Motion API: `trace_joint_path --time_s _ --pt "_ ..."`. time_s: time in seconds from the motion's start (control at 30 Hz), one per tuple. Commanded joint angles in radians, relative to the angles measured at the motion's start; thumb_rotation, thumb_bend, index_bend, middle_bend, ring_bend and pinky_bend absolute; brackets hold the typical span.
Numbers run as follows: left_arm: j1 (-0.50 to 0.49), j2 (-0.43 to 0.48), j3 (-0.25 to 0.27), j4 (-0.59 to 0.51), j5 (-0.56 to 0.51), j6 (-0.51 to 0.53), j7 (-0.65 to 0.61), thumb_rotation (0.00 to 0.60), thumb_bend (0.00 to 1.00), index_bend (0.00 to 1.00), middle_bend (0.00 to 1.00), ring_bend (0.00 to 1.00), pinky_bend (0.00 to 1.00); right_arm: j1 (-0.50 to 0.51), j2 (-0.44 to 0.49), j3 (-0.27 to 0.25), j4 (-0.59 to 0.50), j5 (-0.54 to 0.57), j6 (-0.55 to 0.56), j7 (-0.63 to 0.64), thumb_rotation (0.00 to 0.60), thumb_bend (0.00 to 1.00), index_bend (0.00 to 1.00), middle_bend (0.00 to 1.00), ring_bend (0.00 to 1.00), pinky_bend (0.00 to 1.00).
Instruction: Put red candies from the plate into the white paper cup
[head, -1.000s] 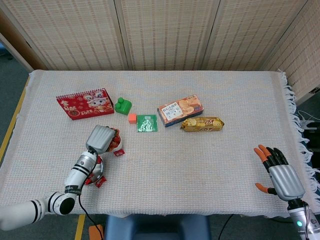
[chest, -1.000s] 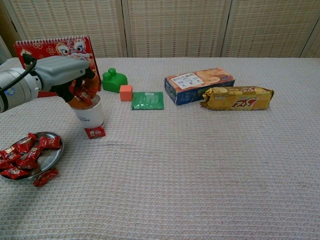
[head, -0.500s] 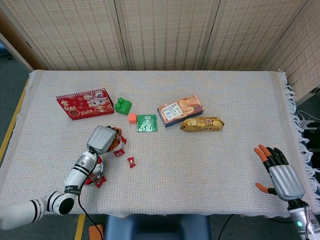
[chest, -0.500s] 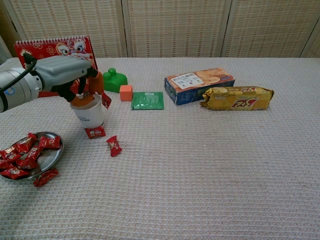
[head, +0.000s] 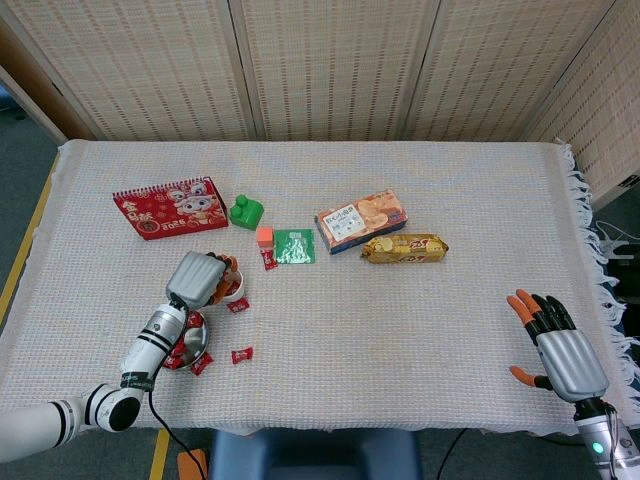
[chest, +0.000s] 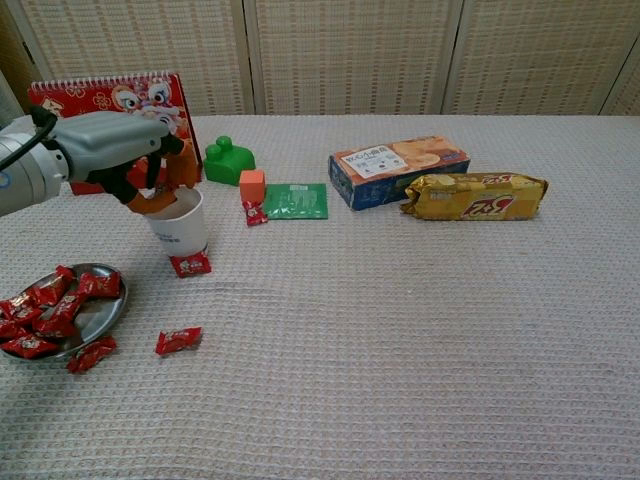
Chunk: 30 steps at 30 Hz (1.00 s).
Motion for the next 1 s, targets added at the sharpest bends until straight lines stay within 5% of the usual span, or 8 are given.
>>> trace_joint_path --time_s 0.03,0.43,0.77,1.0 --pt "0.001 0.003 0.003 -0.002 -0.004 -0.004 -0.001 0.600 0.43 0.33 0.40 0.42 0.96 -0.001 0.000 0.000 -0.001 -0.001 0.002 0.000 0.600 0.06 0.00 0.00 0.00 0.00" --pt "0.039 0.029 0.034 -0.082 0.125 0.090 -0.056 0.600 0.38 0.17 0.25 0.34 0.94 -0.003 0.002 -0.002 0.000 -0.004 0.005 0.004 0.600 0.06 0.00 0.00 0.00 0.00" --pt "0.127 0.036 0.210 -0.114 0.400 0.197 -0.024 0.600 0.38 0.22 0.24 0.62 0.98 -0.005 0.006 -0.013 -0.004 -0.027 0.010 0.009 0.600 0.06 0.00 0.00 0.00 0.00" --pt "0.165 -0.017 0.237 -0.044 0.373 0.166 0.062 0.600 0.39 0.23 0.24 0.66 1.00 -0.006 0.010 -0.019 -0.005 -0.040 0.013 0.016 0.600 0.06 0.00 0.00 0.00 0.00"
